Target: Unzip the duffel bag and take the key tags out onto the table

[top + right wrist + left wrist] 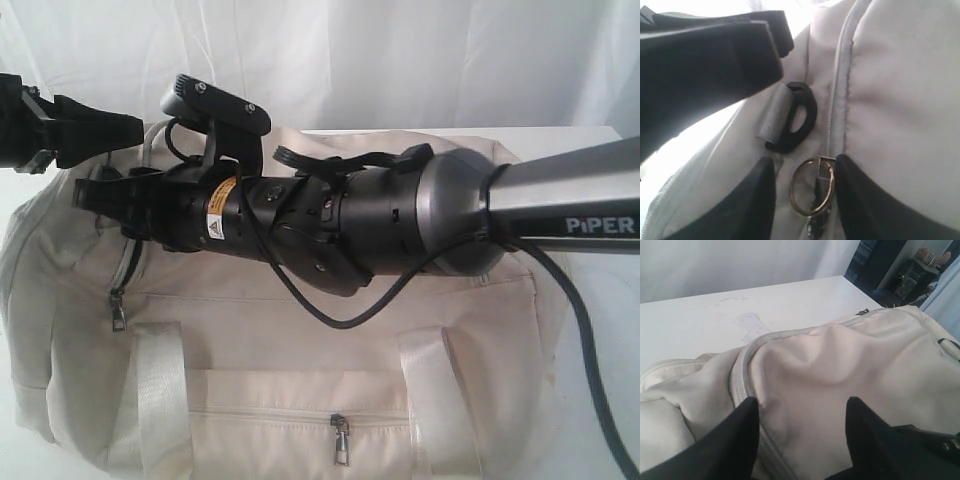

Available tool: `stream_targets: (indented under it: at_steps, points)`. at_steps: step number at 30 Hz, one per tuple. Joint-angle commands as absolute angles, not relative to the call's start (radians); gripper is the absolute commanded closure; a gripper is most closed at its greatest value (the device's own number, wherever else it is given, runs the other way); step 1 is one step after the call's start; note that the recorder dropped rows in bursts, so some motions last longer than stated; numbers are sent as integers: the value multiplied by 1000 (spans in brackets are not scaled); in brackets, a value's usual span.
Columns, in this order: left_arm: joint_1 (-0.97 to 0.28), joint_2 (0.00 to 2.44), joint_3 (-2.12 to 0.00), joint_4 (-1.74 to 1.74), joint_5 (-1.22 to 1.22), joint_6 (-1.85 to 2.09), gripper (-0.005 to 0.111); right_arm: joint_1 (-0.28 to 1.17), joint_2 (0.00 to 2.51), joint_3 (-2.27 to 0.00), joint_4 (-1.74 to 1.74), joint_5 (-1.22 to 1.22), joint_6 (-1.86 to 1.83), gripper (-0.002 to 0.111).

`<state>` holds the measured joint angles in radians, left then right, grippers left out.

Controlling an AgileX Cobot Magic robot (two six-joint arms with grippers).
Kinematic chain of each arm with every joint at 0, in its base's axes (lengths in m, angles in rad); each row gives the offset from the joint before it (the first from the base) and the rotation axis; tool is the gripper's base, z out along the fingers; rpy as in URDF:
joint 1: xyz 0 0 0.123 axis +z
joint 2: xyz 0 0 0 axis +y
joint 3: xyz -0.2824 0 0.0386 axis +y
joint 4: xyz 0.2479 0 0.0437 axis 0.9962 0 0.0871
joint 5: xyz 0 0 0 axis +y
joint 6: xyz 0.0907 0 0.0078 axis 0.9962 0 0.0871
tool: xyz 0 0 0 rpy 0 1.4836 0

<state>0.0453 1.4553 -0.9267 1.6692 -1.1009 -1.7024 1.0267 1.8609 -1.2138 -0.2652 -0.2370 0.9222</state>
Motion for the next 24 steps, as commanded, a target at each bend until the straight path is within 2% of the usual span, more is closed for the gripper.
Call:
stream_targets:
  at_steps: [1, 6, 11, 24]
  points:
    - [48, 1443, -932, 1660, -1107, -1700, 51, 1028, 1863, -1220, -267, -235, 923, 83]
    - [48, 1443, -932, 1660, -1107, -1700, 51, 1028, 1863, -1220, -267, -232, 921, 99]
    - [48, 1443, -932, 1660, -1110, -1700, 51, 1028, 1863, -1220, -267, -232, 921, 108]
    - [48, 1443, -932, 1683, -1132, -1700, 51, 1024, 1807, -1224, -269, -268, 696, 108]
